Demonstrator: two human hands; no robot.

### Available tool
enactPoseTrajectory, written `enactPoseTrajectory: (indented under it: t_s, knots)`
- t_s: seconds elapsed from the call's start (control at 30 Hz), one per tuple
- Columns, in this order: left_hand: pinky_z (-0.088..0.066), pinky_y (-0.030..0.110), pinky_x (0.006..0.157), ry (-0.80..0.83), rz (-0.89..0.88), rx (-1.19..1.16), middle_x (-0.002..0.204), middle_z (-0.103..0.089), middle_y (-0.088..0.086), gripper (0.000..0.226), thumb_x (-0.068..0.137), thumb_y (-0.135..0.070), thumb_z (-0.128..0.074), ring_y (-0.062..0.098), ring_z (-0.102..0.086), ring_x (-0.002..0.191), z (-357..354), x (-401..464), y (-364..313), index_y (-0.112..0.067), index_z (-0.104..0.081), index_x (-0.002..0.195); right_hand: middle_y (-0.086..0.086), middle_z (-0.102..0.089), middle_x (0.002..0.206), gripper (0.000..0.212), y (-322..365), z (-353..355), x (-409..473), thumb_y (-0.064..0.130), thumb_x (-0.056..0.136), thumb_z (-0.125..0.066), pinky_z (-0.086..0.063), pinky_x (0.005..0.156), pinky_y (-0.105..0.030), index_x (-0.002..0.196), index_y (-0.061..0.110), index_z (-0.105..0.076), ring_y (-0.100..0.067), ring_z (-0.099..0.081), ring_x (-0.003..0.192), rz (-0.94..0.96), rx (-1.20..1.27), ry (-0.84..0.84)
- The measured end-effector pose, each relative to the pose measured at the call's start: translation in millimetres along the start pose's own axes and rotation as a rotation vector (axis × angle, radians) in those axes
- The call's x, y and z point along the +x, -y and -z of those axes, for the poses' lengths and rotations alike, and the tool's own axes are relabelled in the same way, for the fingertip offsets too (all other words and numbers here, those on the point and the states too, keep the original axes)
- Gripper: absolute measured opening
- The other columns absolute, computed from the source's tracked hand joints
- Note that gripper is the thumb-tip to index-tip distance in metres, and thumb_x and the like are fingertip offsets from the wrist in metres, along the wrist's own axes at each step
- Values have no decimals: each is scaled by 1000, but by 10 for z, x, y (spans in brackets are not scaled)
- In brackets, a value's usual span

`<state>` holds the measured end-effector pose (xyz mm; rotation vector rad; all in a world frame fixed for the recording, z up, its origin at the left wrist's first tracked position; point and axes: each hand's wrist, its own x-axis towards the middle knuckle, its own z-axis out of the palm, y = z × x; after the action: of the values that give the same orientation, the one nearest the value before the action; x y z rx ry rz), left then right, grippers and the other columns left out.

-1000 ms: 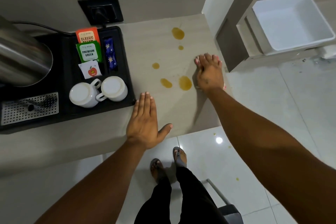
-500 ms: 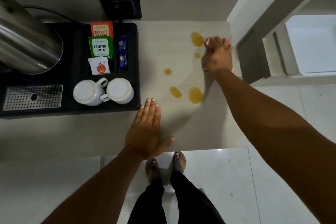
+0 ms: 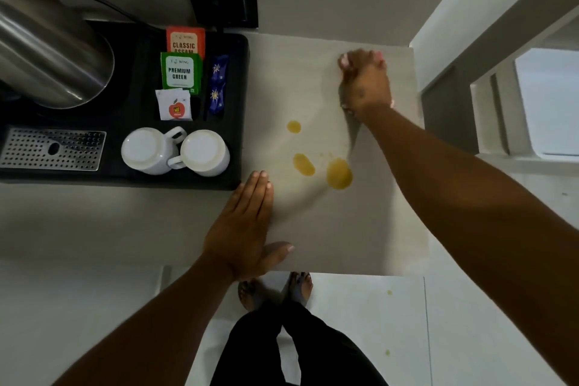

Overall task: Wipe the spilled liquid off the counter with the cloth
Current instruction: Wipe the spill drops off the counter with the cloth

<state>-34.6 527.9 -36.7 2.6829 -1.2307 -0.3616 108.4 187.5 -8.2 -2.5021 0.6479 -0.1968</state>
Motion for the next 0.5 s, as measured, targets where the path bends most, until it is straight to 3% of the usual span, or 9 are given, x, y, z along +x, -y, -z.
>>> enactPoseTrajectory:
  t_s: [0.1,0.2,0.27,0.33,0.43,0.5]
  knots:
    - [-13,52,129,5,2,6,171,-9,24,111,91,-80,-39,35,1,160,12,7,3,3,-13,160,-11,-65,114,33,-176,36,-284,-2,83,-48,-39,102,-32,103,18,-65,-28,-50,114,209,-49,33]
    - [-8,49,129,-30,-1,20,170,-11,25,111,90,-78,-43,34,1,160,3,15,2,4,-14,160,-10,-64,112,25,-447,215,-267,12,92,-45,-41,93,-33,105,22,-64,-31,-55,109,84,-93,-58]
    - [-9,48,129,-28,-4,15,170,-11,25,110,90,-76,-45,34,1,160,21,12,-19,4,-15,160,-15,-64,123,32,-439,191,6,17,94,-43,-42,101,-36,115,20,-67,-35,-56,119,-21,-96,-70]
    - [-11,49,129,-19,5,-4,171,-11,24,110,90,-74,-47,33,1,160,47,6,-24,4,-15,160,-14,-64,130,34,-233,107,204,16,94,-45,-41,110,-38,119,18,-69,-31,-56,126,-4,-35,-29]
    - [-12,49,129,-21,7,-10,170,-14,24,109,90,-74,-48,33,-2,160,63,12,-34,4,-17,160,-11,-71,105,31,183,-7,101,2,82,-49,-49,104,-41,96,17,-72,-30,-64,109,232,90,39]
    - [-10,47,129,-33,3,-5,170,-15,25,109,90,-74,-47,34,-4,160,49,0,-24,4,-18,159,-13,-72,113,36,152,-49,-204,-5,82,-50,-40,114,-41,107,9,-73,-28,-61,115,414,38,85]
